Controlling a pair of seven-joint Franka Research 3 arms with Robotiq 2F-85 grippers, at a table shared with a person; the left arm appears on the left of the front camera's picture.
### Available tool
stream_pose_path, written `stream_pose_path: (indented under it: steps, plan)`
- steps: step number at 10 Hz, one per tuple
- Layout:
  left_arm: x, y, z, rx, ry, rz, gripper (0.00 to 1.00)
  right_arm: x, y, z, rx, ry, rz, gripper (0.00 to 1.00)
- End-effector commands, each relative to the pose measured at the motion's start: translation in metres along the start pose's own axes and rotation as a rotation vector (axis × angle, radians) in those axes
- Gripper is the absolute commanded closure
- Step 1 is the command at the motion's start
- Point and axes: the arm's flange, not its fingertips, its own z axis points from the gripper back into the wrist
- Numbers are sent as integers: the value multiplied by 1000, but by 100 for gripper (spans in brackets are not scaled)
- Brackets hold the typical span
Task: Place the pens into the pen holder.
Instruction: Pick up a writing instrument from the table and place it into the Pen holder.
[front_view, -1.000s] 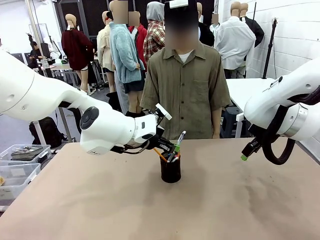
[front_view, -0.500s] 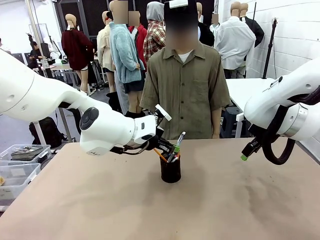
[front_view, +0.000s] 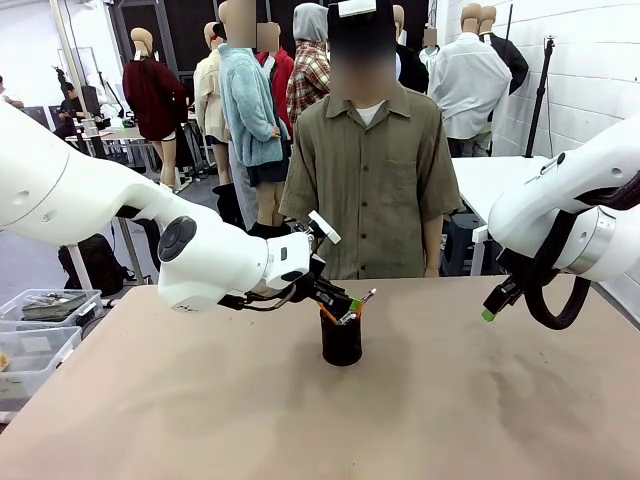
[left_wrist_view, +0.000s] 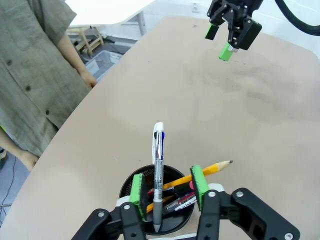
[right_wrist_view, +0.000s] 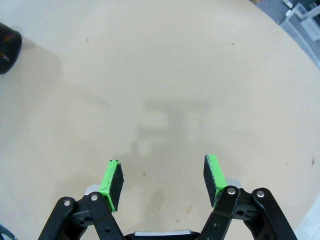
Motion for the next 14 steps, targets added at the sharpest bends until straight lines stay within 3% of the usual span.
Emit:
stream_pose_path:
  steps: [1,4,7,11,14]
  plan:
    - [-4,1,18,-54,-120,4,47,-5,-2,-3,8,-21,6,19]
    - [11,7,62,50,-203,-35,47,-5,-2,-3,8,-21,6,19]
    - [24,29,118,141,-91,-5,47,-5,-2,-3,8,-21,6,19]
    - [-19,58,180,270,-107,91,47,-5,-2,-3,8,-21,6,19]
    - [-59,75,200,329,-140,189,47,-5,-2,-3,8,-21,6,19]
